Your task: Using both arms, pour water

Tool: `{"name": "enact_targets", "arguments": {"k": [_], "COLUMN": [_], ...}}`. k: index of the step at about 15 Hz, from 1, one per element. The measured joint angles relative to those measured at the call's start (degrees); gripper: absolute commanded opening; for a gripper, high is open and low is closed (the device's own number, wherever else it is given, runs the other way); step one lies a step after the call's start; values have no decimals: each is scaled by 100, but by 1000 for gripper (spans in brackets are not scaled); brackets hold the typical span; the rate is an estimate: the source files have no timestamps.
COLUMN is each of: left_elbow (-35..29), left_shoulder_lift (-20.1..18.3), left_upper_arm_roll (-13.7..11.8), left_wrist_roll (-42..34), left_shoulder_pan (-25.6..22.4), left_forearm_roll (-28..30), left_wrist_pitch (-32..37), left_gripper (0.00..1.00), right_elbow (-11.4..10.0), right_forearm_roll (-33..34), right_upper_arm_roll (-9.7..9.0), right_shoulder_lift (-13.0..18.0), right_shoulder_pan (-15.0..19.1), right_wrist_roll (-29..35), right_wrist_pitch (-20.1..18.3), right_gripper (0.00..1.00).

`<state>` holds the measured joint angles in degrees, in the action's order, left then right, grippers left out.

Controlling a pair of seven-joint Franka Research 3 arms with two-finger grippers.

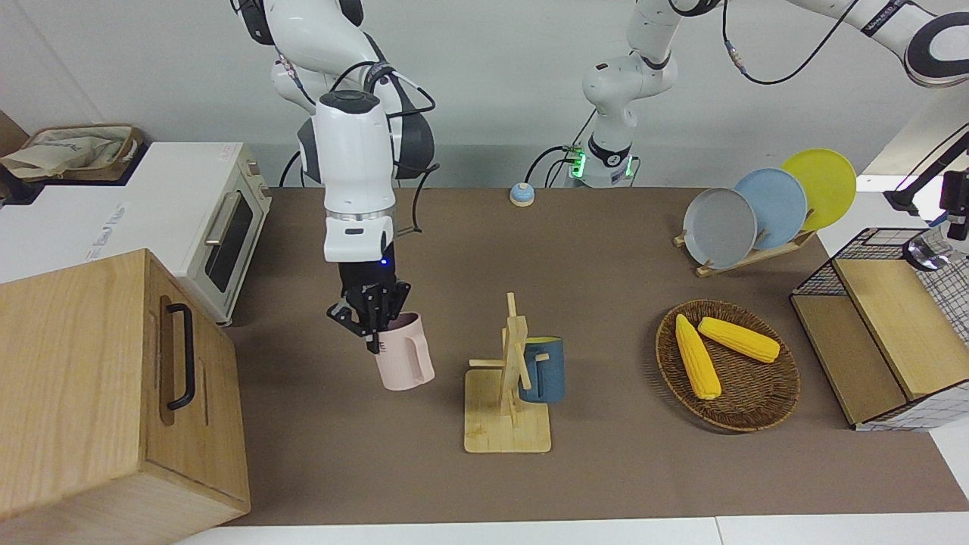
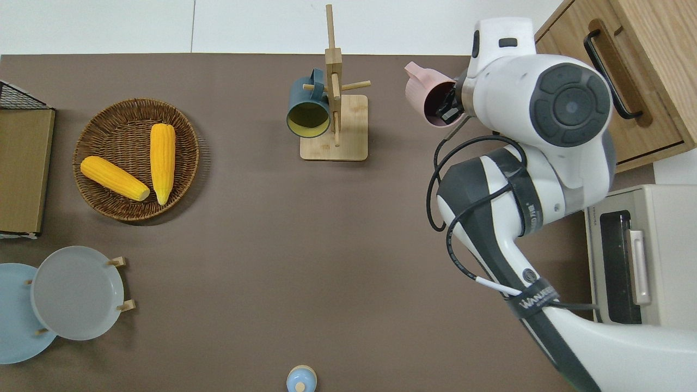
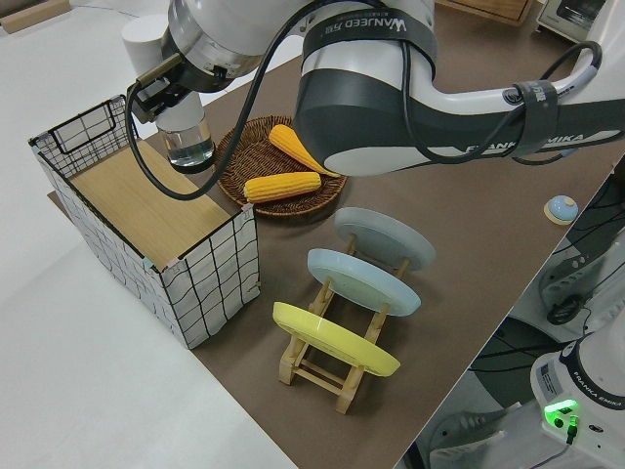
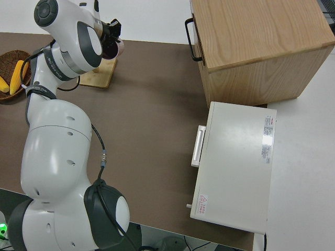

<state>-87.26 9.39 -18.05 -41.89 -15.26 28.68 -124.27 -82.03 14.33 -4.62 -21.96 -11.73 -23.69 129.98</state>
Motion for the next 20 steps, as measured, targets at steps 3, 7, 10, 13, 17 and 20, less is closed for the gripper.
{"name": "enact_targets", "arguments": {"k": [3, 7, 10, 13, 17, 20], "left_elbow": [1, -3, -12, -31, -458, -1024], "left_shoulder_lift": [-237, -463, -562, -713, -1094, -1470], "left_upper_arm_roll": [-13, -18, 66, 172, 415, 751], "left_wrist_roll": [149, 472, 820, 961, 1227, 1594], "left_shoulder_pan": [-5, -7, 2, 5, 6, 6], "left_forearm_roll": [-120, -294, -592, -789, -1011, -1197], "left_wrist_pitch": [294, 648, 815, 1049, 1072, 798], "left_gripper": [0, 0, 0, 0, 0, 0], "right_elbow": [-210, -386, -394, -405, -418, -420], "right_forearm_roll": [9, -82, -852, -1414, -2177, -2522], "right_upper_arm_roll": [-1, -6, -6, -8, -138, -354], "right_shoulder_lift": [295, 589, 697, 786, 827, 852], "right_shoulder_pan": [148, 289, 312, 329, 317, 309], "right_wrist_roll": [-176, -200, -6, 777, 2212, 3288], "right_wrist_pitch": [-204, -1293, -2140, -2617, -2857, -2883], "right_gripper": [0, 0, 0, 0, 0, 0]}}
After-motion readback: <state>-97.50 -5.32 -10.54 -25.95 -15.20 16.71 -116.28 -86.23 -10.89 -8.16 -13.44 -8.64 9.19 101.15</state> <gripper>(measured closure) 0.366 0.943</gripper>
